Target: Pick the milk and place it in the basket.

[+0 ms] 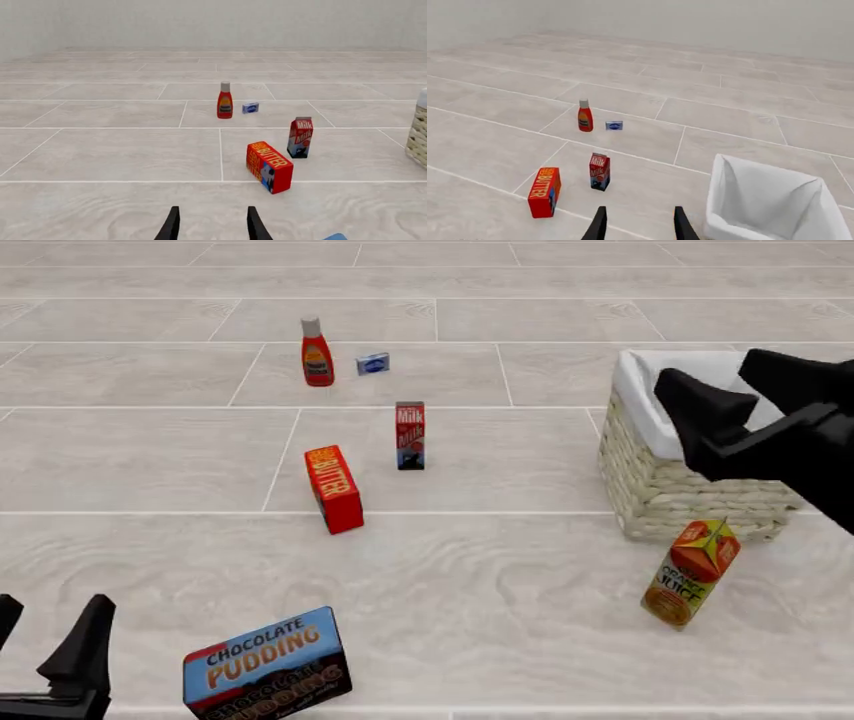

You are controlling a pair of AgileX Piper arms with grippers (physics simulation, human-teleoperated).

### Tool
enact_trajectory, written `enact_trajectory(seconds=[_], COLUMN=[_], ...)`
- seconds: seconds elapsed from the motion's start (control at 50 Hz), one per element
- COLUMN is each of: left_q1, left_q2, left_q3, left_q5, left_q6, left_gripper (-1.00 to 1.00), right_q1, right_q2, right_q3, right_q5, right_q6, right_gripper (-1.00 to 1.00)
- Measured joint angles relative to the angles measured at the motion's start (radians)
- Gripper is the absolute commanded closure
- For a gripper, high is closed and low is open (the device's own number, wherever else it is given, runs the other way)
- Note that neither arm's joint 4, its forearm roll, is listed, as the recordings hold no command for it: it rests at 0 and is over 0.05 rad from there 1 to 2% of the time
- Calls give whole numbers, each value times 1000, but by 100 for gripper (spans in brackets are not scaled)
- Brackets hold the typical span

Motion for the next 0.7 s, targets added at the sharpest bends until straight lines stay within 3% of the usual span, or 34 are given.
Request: enact_trajectory(seconds=[0.36,0.7], left_q1=[0,0], left_q2=[2,2], left_q3=[-3,-4], left_q5=[1,2], left_q6=[0,0], left_gripper=[-100,-100], right_q1=[165,212], right_q2=[430,791], right_q3=[-426,-828], right_q5=[135,283], right_q6=[41,35], right_gripper=[-100,-100])
